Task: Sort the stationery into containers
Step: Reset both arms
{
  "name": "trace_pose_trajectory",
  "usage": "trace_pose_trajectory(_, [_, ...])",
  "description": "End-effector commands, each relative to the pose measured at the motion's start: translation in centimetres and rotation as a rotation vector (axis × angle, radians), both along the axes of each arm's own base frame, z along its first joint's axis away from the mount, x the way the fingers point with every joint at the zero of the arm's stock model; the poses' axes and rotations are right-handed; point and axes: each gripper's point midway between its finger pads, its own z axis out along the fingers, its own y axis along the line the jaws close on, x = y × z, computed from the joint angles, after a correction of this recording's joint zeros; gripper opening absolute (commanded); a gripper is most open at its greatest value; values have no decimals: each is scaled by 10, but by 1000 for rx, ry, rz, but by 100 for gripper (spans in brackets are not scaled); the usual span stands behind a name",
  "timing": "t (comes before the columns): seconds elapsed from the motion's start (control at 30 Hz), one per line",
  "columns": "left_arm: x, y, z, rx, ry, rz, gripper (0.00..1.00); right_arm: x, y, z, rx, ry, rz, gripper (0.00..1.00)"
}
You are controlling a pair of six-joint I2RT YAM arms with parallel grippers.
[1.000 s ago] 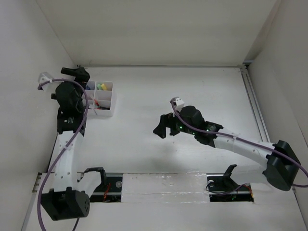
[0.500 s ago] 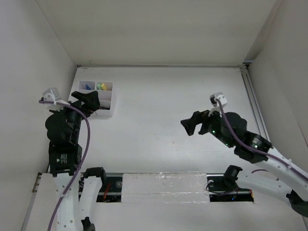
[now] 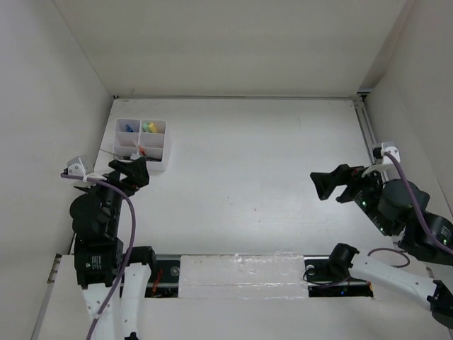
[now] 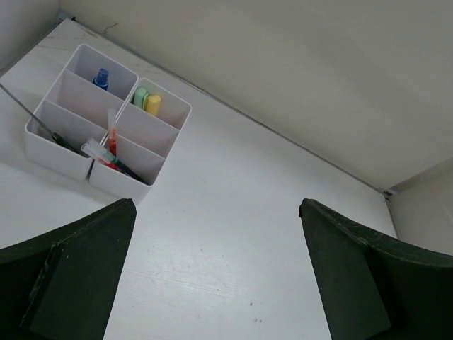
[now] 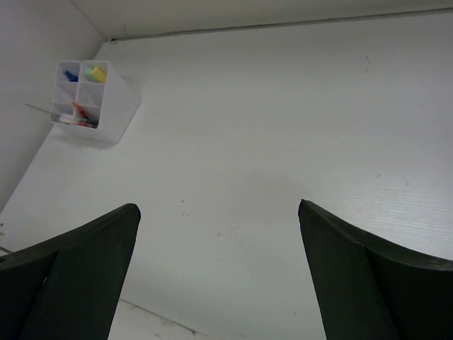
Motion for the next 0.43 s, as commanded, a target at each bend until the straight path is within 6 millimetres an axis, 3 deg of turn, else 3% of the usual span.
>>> trace_pose_trajectory(0.0, [8, 3, -5, -1, 19, 14, 100, -3, -27, -3, -25, 2, -93, 100])
trace_pose_trajectory(0.4, [10, 5, -7, -10, 28, 25, 100, -5, -27, 0, 3, -14, -81, 100])
